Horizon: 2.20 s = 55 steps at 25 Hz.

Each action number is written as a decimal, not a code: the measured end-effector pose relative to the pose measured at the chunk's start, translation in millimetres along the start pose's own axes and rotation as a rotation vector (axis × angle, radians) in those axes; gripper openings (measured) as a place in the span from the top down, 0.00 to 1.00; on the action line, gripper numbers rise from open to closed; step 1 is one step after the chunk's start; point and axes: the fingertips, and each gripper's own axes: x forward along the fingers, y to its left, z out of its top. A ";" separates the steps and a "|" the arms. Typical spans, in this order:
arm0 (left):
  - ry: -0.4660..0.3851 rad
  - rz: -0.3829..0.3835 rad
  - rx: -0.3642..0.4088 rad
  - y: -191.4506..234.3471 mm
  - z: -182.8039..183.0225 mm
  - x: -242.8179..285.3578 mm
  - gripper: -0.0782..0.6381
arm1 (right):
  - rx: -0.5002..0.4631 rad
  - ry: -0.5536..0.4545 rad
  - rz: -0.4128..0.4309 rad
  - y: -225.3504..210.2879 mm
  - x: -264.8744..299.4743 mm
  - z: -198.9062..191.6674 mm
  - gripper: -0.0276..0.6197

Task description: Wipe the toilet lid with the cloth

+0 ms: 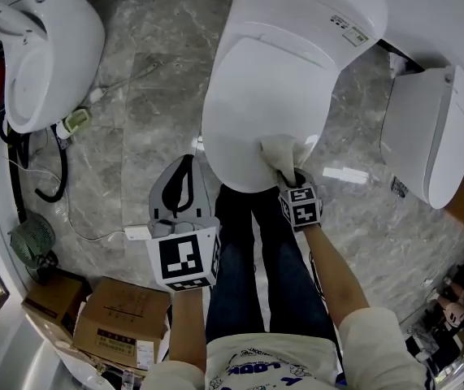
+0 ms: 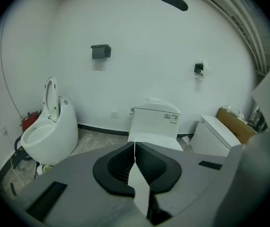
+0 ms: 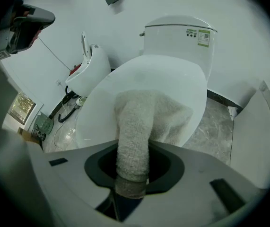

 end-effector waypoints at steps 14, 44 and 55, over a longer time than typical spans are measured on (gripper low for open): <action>-0.006 -0.007 0.015 -4.3 8.9 -7.9 0.88 | 0.114 -0.003 0.054 11.1 -14.4 0.2 0.81; -0.534 0.062 0.098 -52.3 338.1 -234.4 0.88 | -0.077 -1.011 -0.113 44.0 -536.9 359.7 0.81; -0.643 0.128 0.088 -49.6 375.8 -312.7 0.88 | -0.108 -1.188 -0.072 86.4 -641.7 375.3 0.81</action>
